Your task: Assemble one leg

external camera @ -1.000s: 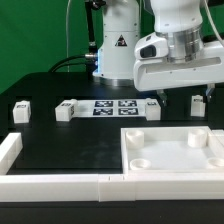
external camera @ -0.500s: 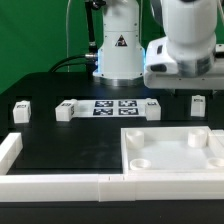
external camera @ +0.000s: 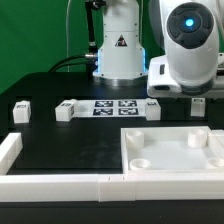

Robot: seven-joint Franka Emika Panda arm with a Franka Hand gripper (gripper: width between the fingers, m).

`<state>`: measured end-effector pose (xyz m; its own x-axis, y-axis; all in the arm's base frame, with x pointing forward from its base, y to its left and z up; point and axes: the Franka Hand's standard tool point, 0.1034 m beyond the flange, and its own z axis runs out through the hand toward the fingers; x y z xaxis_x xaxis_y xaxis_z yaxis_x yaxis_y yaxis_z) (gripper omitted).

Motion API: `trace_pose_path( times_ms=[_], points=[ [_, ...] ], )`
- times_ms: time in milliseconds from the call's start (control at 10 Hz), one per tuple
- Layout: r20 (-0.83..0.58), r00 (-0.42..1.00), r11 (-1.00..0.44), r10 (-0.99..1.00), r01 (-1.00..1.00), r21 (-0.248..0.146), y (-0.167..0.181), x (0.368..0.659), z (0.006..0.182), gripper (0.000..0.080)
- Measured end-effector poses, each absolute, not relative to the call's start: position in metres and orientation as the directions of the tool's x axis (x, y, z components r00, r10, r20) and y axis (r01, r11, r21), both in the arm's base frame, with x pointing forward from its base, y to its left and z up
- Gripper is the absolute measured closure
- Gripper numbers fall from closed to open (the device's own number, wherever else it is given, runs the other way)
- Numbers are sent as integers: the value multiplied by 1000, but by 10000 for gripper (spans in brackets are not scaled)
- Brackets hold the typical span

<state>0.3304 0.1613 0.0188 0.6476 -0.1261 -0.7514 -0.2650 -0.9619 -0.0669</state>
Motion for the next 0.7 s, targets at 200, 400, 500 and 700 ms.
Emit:
trace_pose_path(
  times_ms=[200, 400, 500, 700],
  points=[
    [-756, 644, -965, -118, -255, -66, 165, 327, 17, 151],
    [-757, 645, -968, -107, -243, -71, 168, 325, 16, 151],
    [-754, 652, -969, -83, -228, -91, 165, 326, 15, 176],
    [-754, 653, -970, -75, -223, -97, 165, 325, 15, 354]
  ],
)
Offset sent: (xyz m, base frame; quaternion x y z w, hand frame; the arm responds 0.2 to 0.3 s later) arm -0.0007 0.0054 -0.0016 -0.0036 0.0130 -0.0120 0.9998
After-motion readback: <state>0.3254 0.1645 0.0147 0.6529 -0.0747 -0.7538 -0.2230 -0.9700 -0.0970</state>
